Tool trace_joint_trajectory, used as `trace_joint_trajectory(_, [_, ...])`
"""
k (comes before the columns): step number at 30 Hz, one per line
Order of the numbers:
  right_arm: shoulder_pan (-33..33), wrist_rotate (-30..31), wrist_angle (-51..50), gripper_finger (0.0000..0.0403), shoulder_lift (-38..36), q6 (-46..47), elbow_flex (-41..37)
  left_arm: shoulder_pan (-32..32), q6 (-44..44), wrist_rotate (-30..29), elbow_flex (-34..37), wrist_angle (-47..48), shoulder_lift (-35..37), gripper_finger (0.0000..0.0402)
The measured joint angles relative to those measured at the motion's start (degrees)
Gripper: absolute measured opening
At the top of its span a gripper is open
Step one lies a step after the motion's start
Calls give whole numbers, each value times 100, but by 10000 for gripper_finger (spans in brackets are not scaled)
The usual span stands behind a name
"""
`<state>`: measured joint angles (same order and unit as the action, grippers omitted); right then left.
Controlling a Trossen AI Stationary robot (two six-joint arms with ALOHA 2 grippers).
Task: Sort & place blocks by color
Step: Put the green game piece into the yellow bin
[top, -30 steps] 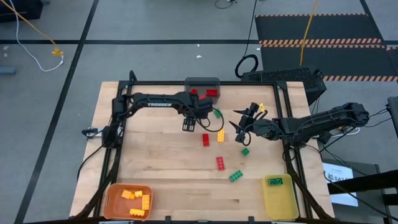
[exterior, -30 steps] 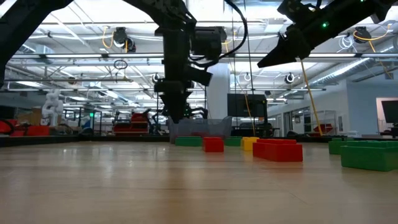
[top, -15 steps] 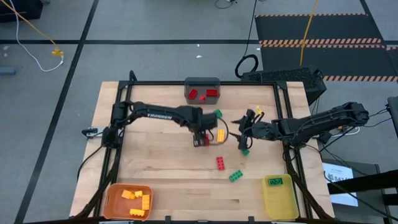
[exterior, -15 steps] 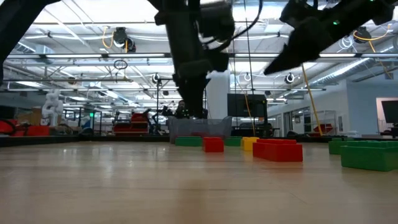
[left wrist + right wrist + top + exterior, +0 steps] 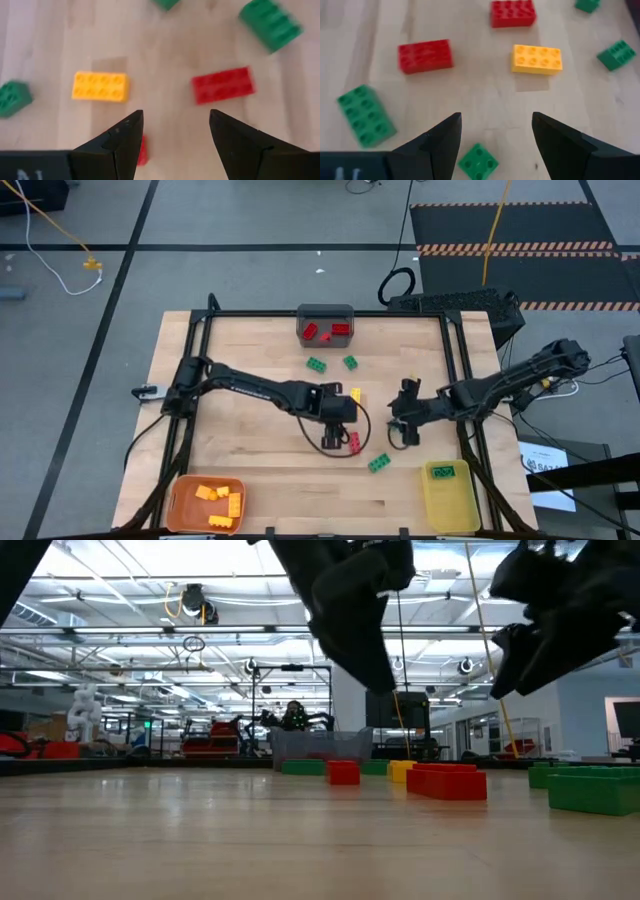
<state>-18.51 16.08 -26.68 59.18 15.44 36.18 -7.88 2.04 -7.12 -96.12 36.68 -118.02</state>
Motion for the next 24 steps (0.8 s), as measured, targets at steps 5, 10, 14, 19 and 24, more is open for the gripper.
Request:
trace_joint_trajectory(5, [-172,-57,-574,233,147,-108,243,-164,-4,-31,0,-519,41,227])
trace_joint_trajectory(10, [-135,-289,-1158,233,543,158,309,-258,-87,-216,2,-993,225,227])
trace_joint_trajectory(14, [-135,-289,-1191,233,705,331,309,-297,-111,-302,46,-1186,484,227])
trace_joint_trajectory(19, [-192,-295,-1081,233,810,294,311,-354,-97,-470,698,-1542,1149,227])
trace_joint_trajectory(24, [-183,-417,-976,233,1065,367,309,-354,161,-500,2071,-2665,2199,227])
